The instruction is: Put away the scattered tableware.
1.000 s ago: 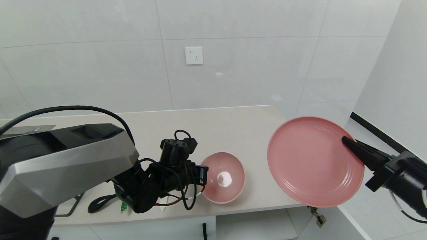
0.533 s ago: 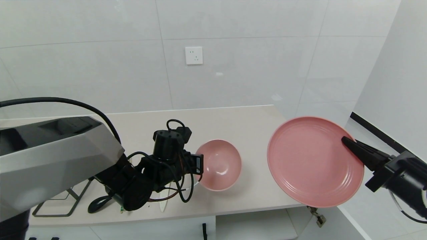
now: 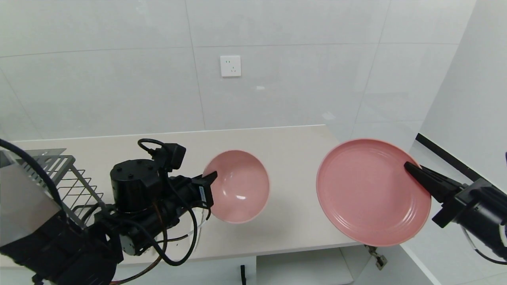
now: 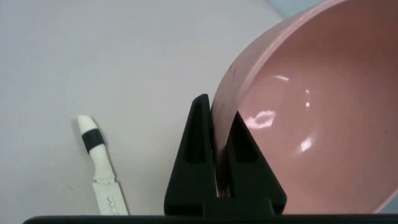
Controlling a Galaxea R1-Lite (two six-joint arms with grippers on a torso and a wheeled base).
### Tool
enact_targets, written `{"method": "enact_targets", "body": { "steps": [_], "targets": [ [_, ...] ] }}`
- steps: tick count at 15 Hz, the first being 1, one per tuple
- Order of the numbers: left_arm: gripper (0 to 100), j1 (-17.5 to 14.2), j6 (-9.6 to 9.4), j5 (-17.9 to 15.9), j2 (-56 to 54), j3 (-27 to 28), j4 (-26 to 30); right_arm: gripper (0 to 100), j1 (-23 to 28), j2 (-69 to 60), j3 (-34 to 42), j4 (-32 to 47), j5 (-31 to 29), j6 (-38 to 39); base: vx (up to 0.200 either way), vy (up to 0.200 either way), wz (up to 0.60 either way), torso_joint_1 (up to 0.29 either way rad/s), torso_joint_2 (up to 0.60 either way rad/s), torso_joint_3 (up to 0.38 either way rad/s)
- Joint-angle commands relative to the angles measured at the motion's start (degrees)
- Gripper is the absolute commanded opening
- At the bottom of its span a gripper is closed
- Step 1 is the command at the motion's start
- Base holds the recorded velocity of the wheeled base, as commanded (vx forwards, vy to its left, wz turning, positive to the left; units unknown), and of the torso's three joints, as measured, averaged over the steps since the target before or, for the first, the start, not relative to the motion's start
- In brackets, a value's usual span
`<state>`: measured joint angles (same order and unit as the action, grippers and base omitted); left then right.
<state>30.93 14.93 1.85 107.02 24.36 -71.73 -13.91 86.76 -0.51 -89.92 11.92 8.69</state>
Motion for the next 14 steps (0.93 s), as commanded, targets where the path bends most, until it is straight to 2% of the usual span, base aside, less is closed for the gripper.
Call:
{"method": "enact_targets", "body": {
  "steps": [1,3,4,8,9,10,11,12,13,14],
  "targets": [
    [0,-0.4,0.36,-0.8,-1.8,-2.0,-2.3,0,-0.1,0.3,0.0,-0.1,0.1,0.0,0.0,0.0,0.0,0.0,0.0,0.0],
    [0,0.4,0.97,-3.1,-1.5,-2.6,-3.3,0,-1.4,0.3,-0.1,-0.1,0.0,-0.1,0.0,0.0,0.0,0.0,0.0,0.0],
    [0,0.7,1.33,-2.9,-1.6,-3.1,-3.4,0,-2.0,0.3,-0.2,-0.1,0.0,0.0,0.0,0.0,0.0,0.0,0.0,0.0],
    [0,-0.3,1.94,-2.7,-5.9,-14.0,-14.5,0,-2.2,1.5,-1.9,-0.1,-0.1,0.5,0.0,0.0,0.0,0.0,0.0,0.0],
    [0,-1.7,2.29,-2.7,-8.5,-20.6,-18.3,0,-2.3,1.7,-2.9,-0.1,-0.1,0.7,0.0,0.0,0.0,0.0,0.0,0.0],
    [0,-2.4,3.17,-3.0,-10.4,-22.5,-18.3,0,-3.0,1.3,-3.1,-0.1,-0.1,1.2,0.0,0.0,0.0,0.0,0.0,0.0],
    [0,-2.4,7.57,-3.3,-13.9,-23.1,-18.3,0,-6.2,1.4,-4.1,-0.1,-0.7,4.9,0.0,0.0,0.0,0.0,0.0,0.0],
    [0,-2.5,11.52,-3.8,-15.1,-21.6,-18.3,0,-7.1,1.6,-6.0,-0.1,-0.8,8.6,0.0,0.0,0.0,0.0,0.0,0.0],
    [0,-3.0,14.33,-3.9,-16.0,-19.3,-18.3,0,-7.0,1.6,-8.3,-0.1,-0.6,10.8,0.0,0.0,0.0,0.0,0.0,0.0],
    [0,-3.0,15.39,-4.0,-15.6,-17.2,-18.3,0,-6.9,1.2,-8.8,-0.1,-0.6,10.9,0.0,0.0,0.0,0.0,0.0,0.0]
  ]
}}
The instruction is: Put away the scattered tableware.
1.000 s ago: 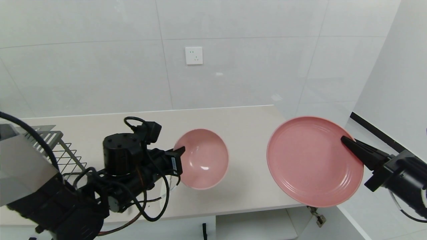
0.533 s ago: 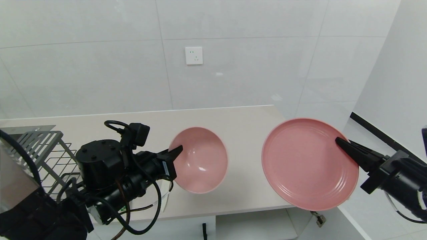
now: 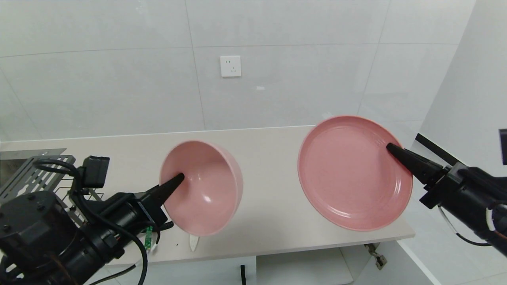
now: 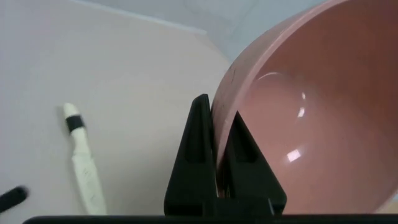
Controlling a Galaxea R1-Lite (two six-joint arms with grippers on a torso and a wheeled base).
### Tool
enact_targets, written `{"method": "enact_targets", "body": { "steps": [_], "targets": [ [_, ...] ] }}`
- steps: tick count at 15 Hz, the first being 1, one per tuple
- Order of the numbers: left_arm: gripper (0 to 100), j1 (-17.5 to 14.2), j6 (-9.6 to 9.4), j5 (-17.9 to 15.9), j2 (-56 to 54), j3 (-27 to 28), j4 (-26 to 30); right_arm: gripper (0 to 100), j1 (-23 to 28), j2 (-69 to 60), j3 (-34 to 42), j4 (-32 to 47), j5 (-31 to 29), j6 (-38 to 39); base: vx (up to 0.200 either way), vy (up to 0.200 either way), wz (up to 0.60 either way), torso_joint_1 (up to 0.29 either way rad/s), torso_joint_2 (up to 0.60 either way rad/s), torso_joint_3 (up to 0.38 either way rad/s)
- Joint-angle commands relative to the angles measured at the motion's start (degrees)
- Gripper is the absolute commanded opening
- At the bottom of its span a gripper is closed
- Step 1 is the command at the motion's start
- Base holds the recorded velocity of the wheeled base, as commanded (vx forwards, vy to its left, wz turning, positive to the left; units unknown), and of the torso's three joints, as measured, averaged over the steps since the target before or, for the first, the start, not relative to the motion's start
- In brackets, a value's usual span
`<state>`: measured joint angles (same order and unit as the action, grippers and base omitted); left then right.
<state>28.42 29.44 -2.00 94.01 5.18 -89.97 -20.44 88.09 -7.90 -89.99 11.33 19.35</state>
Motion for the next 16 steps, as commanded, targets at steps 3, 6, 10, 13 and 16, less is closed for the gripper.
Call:
{"method": "enact_targets", "body": {
  "steps": [3,6,10,13,16],
  "targets": [
    [0,0.1,0.62,-1.6,-2.6,0.9,0.0,0,-1.2,0.5,-0.9,0.0,0.0,-0.4,0.0,0.0,0.0,0.0,0.0,0.0],
    [0,1.5,0.18,-5.5,-11.1,-1.4,0.0,0,-1.4,0.5,0.0,0.0,0.1,-1.6,0.0,0.0,0.0,0.0,0.0,0.0],
    [0,1.2,-9.05,-0.8,-11.0,4.1,5.1,0,-1.0,2.4,2.2,0.0,0.1,-13.5,0.0,0.0,0.0,0.0,0.0,0.0],
    [0,1.9,-23.46,12.4,-14.1,2.6,19.7,0,0.7,2.3,1.6,0.0,0.1,-13.7,0.0,0.0,0.0,0.0,0.0,0.0],
    [0,5.5,-25.05,13.0,-16.4,2.0,21.4,0,3.0,2.9,1.6,0.0,-0.2,-14.0,0.0,0.0,0.0,0.0,0.0,0.0]
  ]
}}
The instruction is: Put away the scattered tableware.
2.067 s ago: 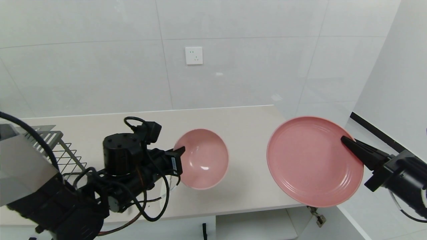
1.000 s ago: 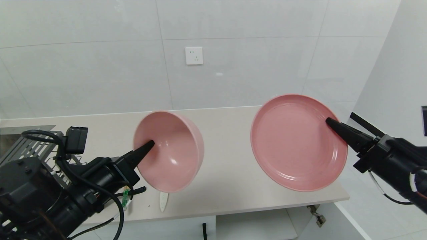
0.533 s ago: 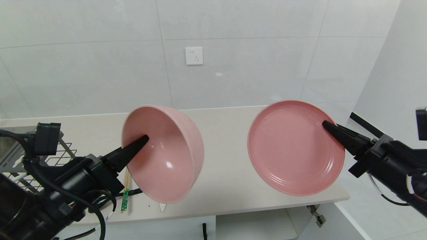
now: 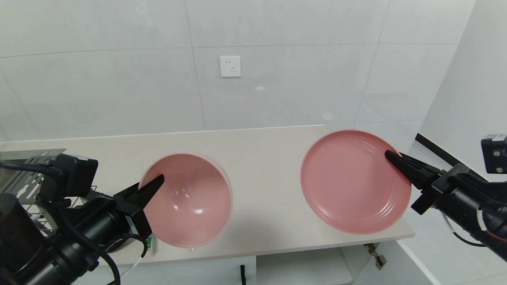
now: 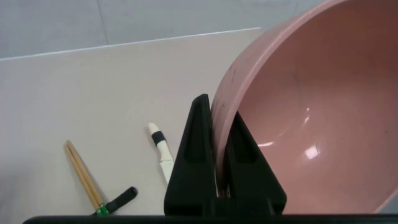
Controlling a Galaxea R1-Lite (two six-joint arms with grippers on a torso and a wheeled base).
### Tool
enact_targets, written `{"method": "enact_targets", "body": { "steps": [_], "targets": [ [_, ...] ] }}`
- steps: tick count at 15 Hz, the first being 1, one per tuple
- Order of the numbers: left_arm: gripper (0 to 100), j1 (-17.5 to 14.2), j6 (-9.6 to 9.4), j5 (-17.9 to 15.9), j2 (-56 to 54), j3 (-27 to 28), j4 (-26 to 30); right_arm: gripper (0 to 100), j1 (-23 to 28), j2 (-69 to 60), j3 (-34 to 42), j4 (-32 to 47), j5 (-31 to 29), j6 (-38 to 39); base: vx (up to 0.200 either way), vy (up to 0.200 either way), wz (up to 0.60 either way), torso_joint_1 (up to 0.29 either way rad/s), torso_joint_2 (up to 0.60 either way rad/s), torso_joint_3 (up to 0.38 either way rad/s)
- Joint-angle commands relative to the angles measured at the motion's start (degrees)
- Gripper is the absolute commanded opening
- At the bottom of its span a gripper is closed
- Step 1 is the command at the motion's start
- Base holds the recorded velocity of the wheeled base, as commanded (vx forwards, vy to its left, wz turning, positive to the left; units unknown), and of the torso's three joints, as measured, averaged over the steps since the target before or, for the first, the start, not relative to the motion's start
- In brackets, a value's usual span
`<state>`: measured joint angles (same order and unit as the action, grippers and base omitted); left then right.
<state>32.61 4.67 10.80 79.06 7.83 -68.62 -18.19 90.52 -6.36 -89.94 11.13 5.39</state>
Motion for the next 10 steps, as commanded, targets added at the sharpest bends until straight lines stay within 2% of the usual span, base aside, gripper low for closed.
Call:
{"method": "enact_targets", "body": {
  "steps": [1,5,10],
  "targets": [
    [0,1.2,-0.63,0.2,-1.4,-0.6,-0.2,0,0.6,0.5,-0.1,-0.1,-0.1,0.4,0.0,0.0,0.0,0.0,0.0,0.0],
    [0,0.3,-0.8,0.1,-0.7,-1.1,-2.7,0,0.3,0.2,-1.5,-0.1,0.1,-0.2,0.0,0.0,0.0,0.0,0.0,0.0],
    [0,-0.1,-0.71,0.1,1.5,-2.4,-6.1,0,0.5,0.5,-1.6,-0.1,0.1,-0.3,-0.2,0.0,0.0,0.007,0.0,0.0]
  ]
}}
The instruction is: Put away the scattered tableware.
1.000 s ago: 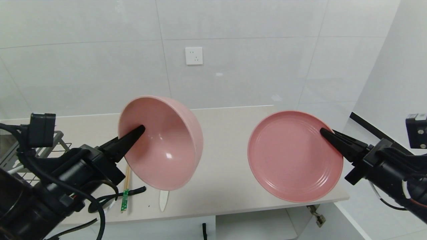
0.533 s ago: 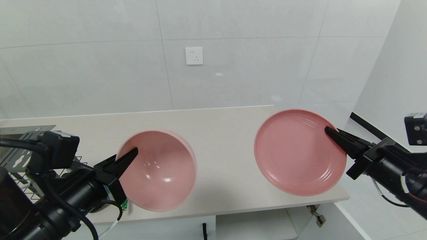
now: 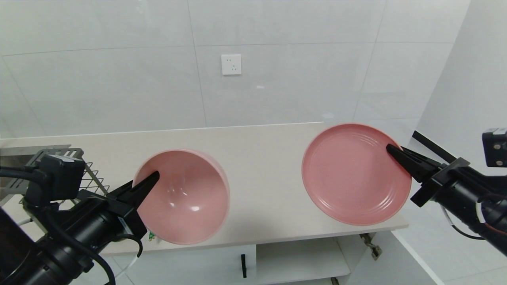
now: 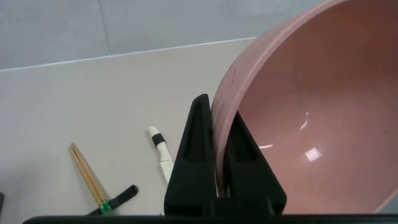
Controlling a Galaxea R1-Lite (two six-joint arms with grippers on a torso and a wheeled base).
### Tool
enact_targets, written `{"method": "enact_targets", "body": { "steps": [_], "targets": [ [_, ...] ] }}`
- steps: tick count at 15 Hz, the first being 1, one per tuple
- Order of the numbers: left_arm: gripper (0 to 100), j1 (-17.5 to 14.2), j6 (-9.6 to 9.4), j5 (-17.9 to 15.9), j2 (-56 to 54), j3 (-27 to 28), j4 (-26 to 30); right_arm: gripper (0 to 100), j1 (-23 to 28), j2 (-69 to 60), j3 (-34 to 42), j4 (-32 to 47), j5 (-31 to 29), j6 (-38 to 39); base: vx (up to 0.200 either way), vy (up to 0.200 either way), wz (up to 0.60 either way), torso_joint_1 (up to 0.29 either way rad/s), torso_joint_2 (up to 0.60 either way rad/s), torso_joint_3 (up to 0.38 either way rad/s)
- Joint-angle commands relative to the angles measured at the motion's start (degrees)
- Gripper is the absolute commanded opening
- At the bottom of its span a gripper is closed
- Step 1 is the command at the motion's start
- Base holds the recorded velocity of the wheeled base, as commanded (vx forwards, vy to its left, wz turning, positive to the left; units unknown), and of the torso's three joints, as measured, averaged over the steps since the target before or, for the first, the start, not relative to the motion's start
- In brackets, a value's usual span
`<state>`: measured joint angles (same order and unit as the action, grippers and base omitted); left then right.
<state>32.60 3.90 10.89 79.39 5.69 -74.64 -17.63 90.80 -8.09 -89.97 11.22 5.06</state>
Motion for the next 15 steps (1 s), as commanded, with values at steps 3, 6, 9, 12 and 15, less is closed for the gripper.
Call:
{"method": "enact_targets", "body": {
  "steps": [3,6,9,12,15],
  "targets": [
    [0,-0.1,0.14,0.0,1.5,-0.5,-0.3,0,-0.2,0.3,0.4,0.0,0.1,0.0,-0.067,0.0,0.0,-0.004,0.0,0.004],
    [0,0.0,0.05,0.0,1.5,-0.7,-0.3,0,-0.2,0.4,1.5,0.0,0.1,0.0,0.0,0.0,0.0,0.0,0.0,0.0],
    [0,0.0,0.32,0.0,1.5,-0.9,-0.3,0,-0.7,1.1,2.0,0.0,0.1,0.0,0.0,0.0,0.0,-0.149,0.33,0.155],
    [0,0.4,0.23,-0.1,1.5,-1.6,-0.4,0,-1.6,1.1,2.6,0.0,0.1,0.0,0.0,0.0,0.0,-0.199,0.39,0.193],
    [0,0.5,0.49,-0.1,1.6,-1.6,-0.4,0,-2.1,1.3,2.9,0.0,0.1,0.0,0.0,0.0,0.0,-0.26,0.52,0.255]
  ]
}}
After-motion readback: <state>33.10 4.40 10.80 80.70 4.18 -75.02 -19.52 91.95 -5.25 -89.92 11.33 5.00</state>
